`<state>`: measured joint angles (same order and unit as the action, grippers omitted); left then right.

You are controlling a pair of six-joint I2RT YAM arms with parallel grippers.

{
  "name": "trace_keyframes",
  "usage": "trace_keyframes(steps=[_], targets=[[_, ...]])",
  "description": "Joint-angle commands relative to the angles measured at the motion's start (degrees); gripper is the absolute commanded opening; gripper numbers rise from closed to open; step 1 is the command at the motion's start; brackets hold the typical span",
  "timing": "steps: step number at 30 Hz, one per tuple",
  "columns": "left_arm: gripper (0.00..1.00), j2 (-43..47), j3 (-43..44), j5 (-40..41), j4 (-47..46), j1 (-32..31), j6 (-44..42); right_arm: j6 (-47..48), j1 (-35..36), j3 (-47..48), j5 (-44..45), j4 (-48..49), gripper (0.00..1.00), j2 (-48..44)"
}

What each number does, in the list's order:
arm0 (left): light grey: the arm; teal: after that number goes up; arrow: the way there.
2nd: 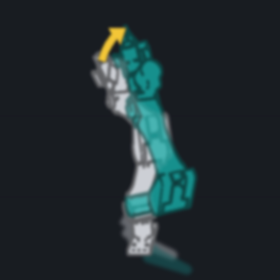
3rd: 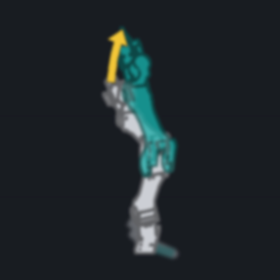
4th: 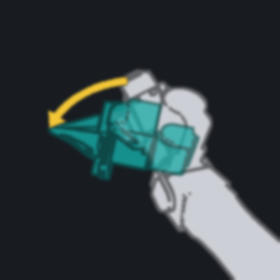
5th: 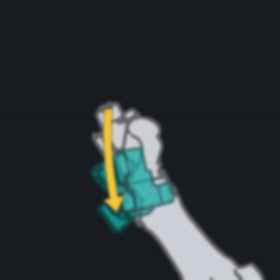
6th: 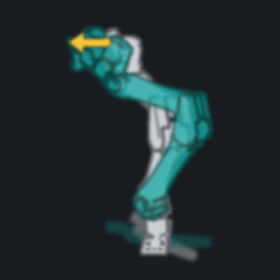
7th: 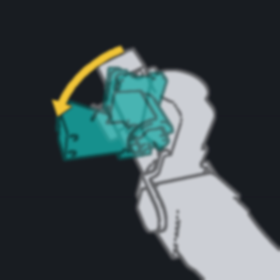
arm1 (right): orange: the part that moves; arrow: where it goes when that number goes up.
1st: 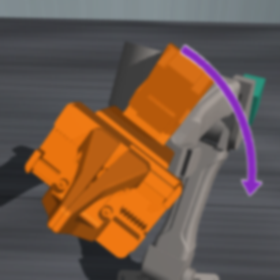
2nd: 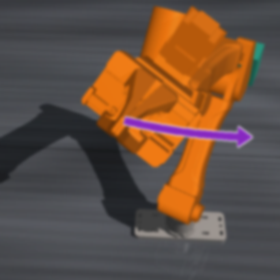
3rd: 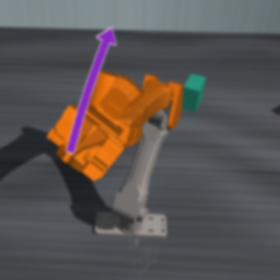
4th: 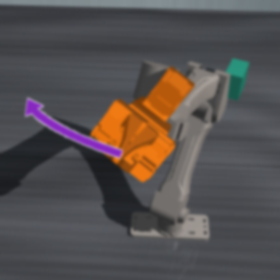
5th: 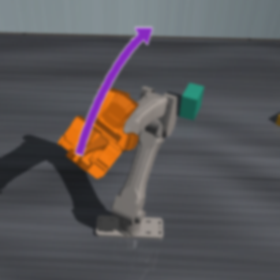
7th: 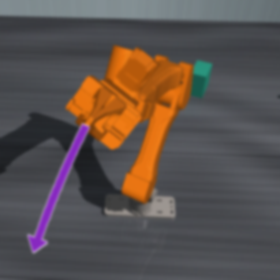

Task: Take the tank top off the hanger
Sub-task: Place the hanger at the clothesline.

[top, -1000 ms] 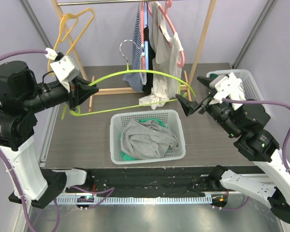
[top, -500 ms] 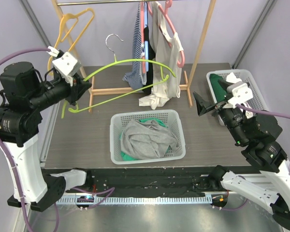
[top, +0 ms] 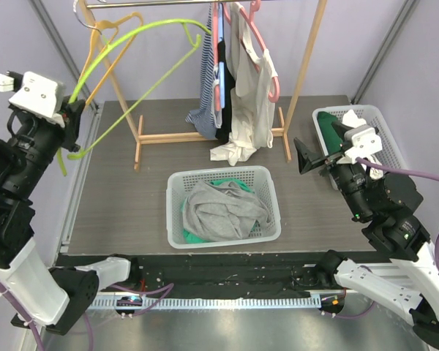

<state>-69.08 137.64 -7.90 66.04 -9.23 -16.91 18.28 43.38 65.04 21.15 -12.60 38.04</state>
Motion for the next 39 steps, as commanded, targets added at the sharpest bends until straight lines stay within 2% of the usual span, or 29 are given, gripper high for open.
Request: trace_keyframes(steps=[1, 5, 8, 10, 14, 18, 25, 39], targets=[[0.00, -0.7, 1.0, 10.7, -7.1, 0.4, -0.4, -1.0, -0.1, 0.9, -0.1, 2.5, 1.00, 1.1], [0.00, -0.2, -4.6, 16.6, -12.0, 0.4, -2.8, -1.3, -0.1, 0.9, -0.5, 2.4, 1.00, 1.9], [0.00, 0.5, -12.7, 19.2, -16.3, 0.4, -6.4, -1.7, -0.1, 1.0, -0.9, 2.5, 1.00, 2.6], [0.00, 0.8, -18.4, 19.3, -19.1, 0.3, -7.4, -2.2, -0.1, 1.1, -1.4, 2.6, 1.00, 2.9], [0.00, 0.0, -23.9, 19.7, -22.8, 0.4, -7.1, -2.7, -0.1, 1.6, -2.5, 2.8, 1.00, 3.9], [0.00, -3.6, -24.4, 21.0, -25.2, 0.3, -7.0, -3.1, -0.1, 1.8, -3.0, 3.0, 1.00, 4.3], [0.00, -8.3, -25.0, 24.5, -35.4, 0.3, -8.8, -4.5, -0.1, 0.9, -4.3, 3.5, 0.99, 4.4], [0.00, -17.0, -22.8, 28.5, -44.8, -0.8, -13.1, -5.6, -0.1, -4.5, -6.5, 7.1, 0.98, 4.6]])
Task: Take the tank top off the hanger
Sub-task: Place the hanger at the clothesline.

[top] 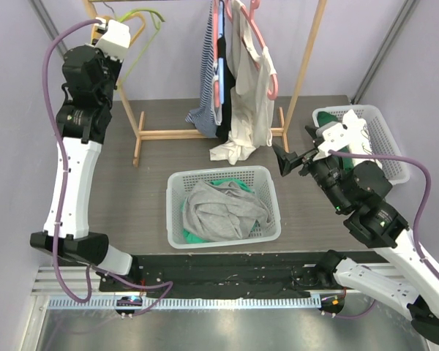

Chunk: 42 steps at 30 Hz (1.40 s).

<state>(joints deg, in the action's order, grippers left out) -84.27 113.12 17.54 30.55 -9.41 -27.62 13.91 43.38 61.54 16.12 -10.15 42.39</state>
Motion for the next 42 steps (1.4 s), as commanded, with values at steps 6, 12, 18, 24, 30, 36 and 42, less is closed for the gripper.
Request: trace_keyframes(steps=[6, 12, 18, 24, 30, 36, 42], targets=[[0.00, -1.5, -1.9, 5.2, -18.3, -1.8, -2.9, -2.7, -0.1, -2.0, -2.7, 4.6, 0.97, 1.1], [0.00, 3.2, -8.0, 4.7, -16.8, -2.6, 1.7, -3.2, -0.1, -3.6, -3.0, 4.8, 0.96, 2.0], [0.00, 8.9, -13.4, 1.7, -11.5, -2.6, 4.5, -4.2, -0.1, -5.4, -3.6, 6.1, 0.95, 1.6], [0.00, 10.2, -10.5, 2.8, -13.3, -2.6, 3.6, -5.4, -0.1, -9.7, -4.2, 8.0, 0.95, -0.7], [0.00, 3.3, 0.0, 4.4, -14.1, -2.6, 2.5, -7.0, -0.1, -12.1, -5.0, 8.8, 0.93, -3.6], [0.00, -1.5, 4.0, 2.0, -14.5, -2.6, 1.5, -9.3, -0.1, -11.9, -6.0, 8.5, 0.89, -4.4], [0.00, -3.8, 4.1, -4.2, -17.2, -2.6, 3.2, -13.1, -0.1, -13.8, -6.9, 7.2, 0.86, -6.6]])
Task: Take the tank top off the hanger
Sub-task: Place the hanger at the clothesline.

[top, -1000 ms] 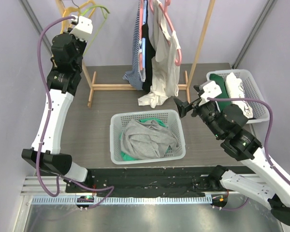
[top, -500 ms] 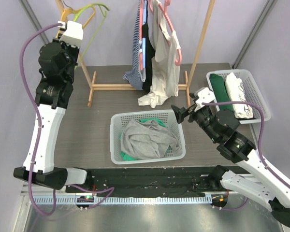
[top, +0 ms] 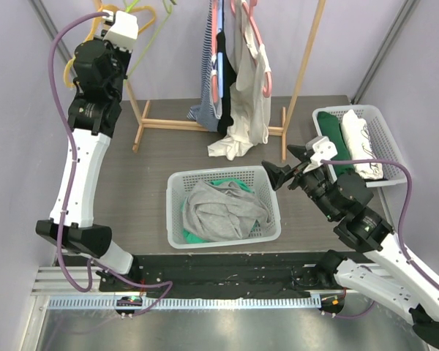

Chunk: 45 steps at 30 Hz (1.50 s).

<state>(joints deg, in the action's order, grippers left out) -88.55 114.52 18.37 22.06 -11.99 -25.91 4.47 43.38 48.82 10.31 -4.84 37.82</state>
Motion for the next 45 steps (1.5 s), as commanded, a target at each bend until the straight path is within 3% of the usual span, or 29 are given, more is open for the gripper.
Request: trace_keyframes(steps=[1, 5, 10, 24, 31, 35, 45], targets=[[0.00, 0.7, 2.3, -6.2, -9.1, 0.0, 1.3, -4.1, -0.1, -1.5, -1.3, 1.9, 0.86, -2.5], [0.00, 0.7, 0.5, -10.2, -10.3, -0.1, 0.3, -4.4, 0.0, -2.8, -1.4, 1.5, 0.86, -5.4], [0.00, -1.9, 4.5, -8.4, -6.2, -0.1, -0.9, -3.7, 0.3, -3.5, -1.3, 2.2, 0.86, -7.9], [0.00, -6.1, 4.3, -4.7, -2.9, 0.2, -2.4, -3.6, 1.5, -3.5, -1.9, 2.2, 0.84, -7.4], [0.00, -5.0, 2.0, -1.0, -4.3, 0.9, -2.7, -3.8, 1.5, -2.5, -2.6, 1.9, 0.83, -6.0], [0.00, -2.2, 1.9, -4.8, -4.4, 1.4, 0.1, -3.8, 1.5, -2.9, -2.8, 1.9, 0.82, -5.3], [0.00, 1.7, 3.5, -3.0, -6.2, 0.7, 0.6, -4.0, 1.5, -2.9, -3.5, 1.9, 0.80, -5.0]])
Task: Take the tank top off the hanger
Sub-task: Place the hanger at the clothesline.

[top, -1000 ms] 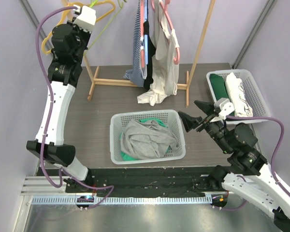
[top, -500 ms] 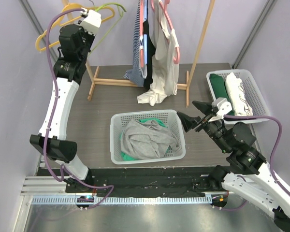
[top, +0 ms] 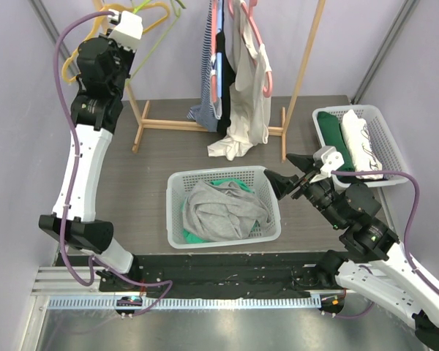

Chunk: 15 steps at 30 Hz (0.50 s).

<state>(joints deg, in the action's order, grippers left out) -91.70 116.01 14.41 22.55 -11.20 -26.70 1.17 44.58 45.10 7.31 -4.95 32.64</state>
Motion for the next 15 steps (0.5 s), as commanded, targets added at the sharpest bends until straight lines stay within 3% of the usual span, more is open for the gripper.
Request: trace_keyframes(steps=[1, 9, 15], targets=[[0.00, 5.0, 1.6, 1.3, -7.2, -0.1, 1.2, -0.9, 0.3, 0.9, -0.6, 2.1, 0.80, 0.2], [0.00, 0.4, 7.8, 0.6, -3.0, 1.1, 1.6, -0.9, 0.3, 0.6, -1.0, 2.0, 0.78, -0.6], [0.00, -4.6, 16.0, -5.4, 5.3, 2.4, 4.0, -0.7, 0.3, 0.4, -1.3, 2.1, 0.77, -1.1]])
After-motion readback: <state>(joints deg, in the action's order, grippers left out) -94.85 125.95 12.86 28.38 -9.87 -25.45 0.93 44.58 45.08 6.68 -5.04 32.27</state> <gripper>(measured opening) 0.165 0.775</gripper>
